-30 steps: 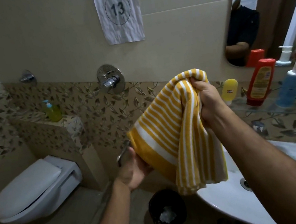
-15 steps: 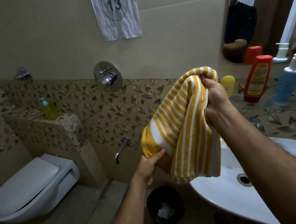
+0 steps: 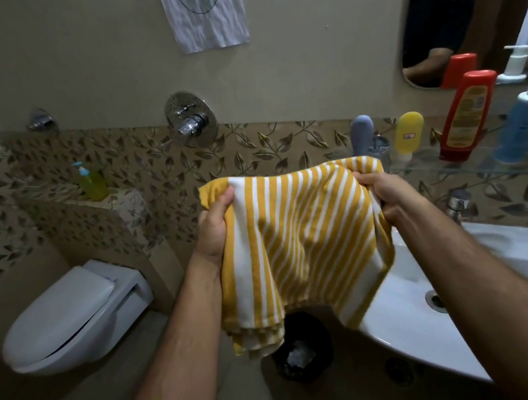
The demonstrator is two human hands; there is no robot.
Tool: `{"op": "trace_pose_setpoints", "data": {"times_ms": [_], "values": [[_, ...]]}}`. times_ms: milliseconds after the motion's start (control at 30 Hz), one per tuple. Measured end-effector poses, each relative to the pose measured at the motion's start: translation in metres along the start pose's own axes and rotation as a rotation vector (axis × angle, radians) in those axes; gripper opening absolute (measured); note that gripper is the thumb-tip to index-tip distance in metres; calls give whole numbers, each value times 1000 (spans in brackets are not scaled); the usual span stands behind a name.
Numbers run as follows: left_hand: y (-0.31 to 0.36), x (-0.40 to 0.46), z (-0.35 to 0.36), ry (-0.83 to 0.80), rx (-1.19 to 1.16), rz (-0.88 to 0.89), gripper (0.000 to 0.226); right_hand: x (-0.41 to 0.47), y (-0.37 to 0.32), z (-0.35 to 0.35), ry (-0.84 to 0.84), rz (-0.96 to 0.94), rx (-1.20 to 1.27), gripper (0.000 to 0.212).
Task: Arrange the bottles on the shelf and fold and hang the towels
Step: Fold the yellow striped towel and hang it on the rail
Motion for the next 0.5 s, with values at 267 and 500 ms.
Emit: {"op": "trace_pose_setpoints", "data": {"times_ms": [267,500], "values": [[16,7,22,0,-121,-65,53,6,14,-16,-160,92,199,63],[9,16,35,141,-109,-133,51,-46,129,6,-576,125,530,124]]}}
Point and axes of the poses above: each hand's wrist, its own x-axis towards the middle knuckle, its own z-axis out of the palm, y = z × x, the point moved 5 cm from there along x, towards the middle knuckle, and after that the axes turned 10 degrees about -z, right-handed, at the moved point
